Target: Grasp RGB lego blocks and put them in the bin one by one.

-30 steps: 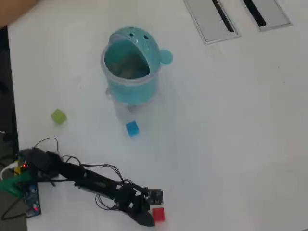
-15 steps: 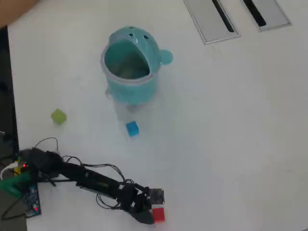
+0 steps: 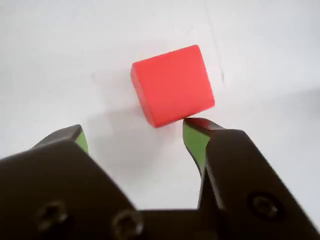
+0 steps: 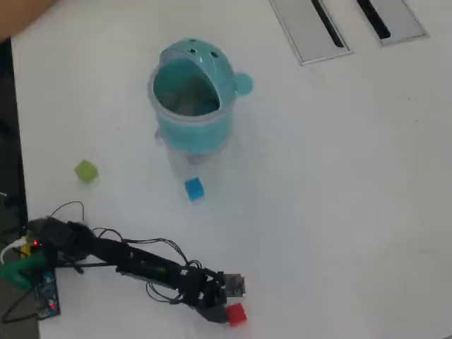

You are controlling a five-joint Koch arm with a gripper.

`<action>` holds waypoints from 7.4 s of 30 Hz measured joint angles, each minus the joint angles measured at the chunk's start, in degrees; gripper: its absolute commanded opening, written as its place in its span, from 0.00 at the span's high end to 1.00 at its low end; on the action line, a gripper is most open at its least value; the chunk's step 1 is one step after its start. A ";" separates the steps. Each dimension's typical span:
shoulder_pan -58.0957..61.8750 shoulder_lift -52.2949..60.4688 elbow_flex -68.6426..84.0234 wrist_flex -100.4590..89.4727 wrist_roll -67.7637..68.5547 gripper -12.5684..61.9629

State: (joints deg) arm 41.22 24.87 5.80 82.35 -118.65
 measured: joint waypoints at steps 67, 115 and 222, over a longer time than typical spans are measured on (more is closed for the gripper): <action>-3.96 -2.72 -12.30 -20.39 20.74 0.67; -12.39 29.79 -12.48 3.87 22.41 0.67; -75.59 76.11 87.54 -75.32 22.24 0.72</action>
State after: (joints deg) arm -34.37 100.99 93.34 7.03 -96.42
